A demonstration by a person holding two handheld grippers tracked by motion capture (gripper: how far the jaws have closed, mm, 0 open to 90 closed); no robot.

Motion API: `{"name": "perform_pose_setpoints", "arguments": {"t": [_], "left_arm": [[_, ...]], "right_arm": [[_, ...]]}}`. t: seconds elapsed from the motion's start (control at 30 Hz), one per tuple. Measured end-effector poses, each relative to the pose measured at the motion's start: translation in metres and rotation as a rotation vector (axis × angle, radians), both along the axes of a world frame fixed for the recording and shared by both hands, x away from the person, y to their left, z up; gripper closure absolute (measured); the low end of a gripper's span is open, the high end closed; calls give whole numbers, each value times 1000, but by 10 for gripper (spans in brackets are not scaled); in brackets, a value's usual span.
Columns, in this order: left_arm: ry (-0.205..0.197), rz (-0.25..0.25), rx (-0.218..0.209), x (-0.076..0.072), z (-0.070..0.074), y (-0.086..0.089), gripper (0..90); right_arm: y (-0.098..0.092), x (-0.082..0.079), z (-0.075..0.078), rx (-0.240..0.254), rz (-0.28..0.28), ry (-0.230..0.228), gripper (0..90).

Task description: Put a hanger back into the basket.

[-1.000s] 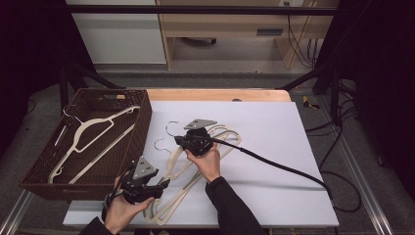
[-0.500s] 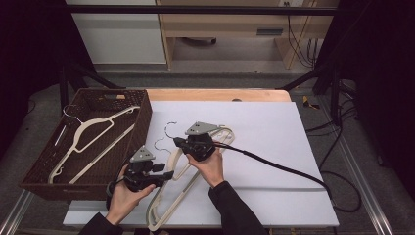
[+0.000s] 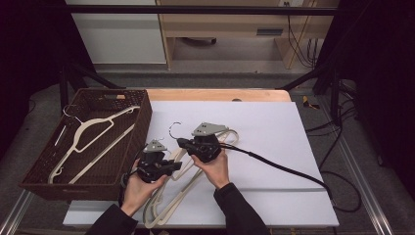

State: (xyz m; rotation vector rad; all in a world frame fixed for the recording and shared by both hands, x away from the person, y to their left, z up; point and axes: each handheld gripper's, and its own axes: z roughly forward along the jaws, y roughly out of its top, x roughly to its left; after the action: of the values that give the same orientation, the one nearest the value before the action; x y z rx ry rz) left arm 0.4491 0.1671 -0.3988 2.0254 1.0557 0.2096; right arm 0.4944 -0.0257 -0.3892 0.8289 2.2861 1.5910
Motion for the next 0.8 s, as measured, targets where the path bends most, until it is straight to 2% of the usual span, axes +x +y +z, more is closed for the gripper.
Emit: {"name": "perform_pose_setpoints", "arguments": {"t": [0.1,0.17,0.3,0.4,0.53,0.67,0.8], "left_arm": [[-3,13,-29,-2,2,3,850],[-25,23,-30,-5,4,3,861],[-45,14,-55,-10,8,3,863],[-62,-5,-52,-14,13,3,863],[-74,-28,-54,-18,18,3,862],[-89,-53,-47,-23,24,5,862],[-110,-88,-38,-27,31,7,862]], "right_arm": [[-3,-3,4,-5,7,-14,878],[-7,-6,9,-3,17,-21,849],[-21,-16,23,10,27,-38,722],[-36,-26,31,3,31,-42,652],[-62,-39,38,27,18,-51,546],[-93,-51,36,20,-22,-60,457],[-125,-60,25,25,-73,-50,400]]}}
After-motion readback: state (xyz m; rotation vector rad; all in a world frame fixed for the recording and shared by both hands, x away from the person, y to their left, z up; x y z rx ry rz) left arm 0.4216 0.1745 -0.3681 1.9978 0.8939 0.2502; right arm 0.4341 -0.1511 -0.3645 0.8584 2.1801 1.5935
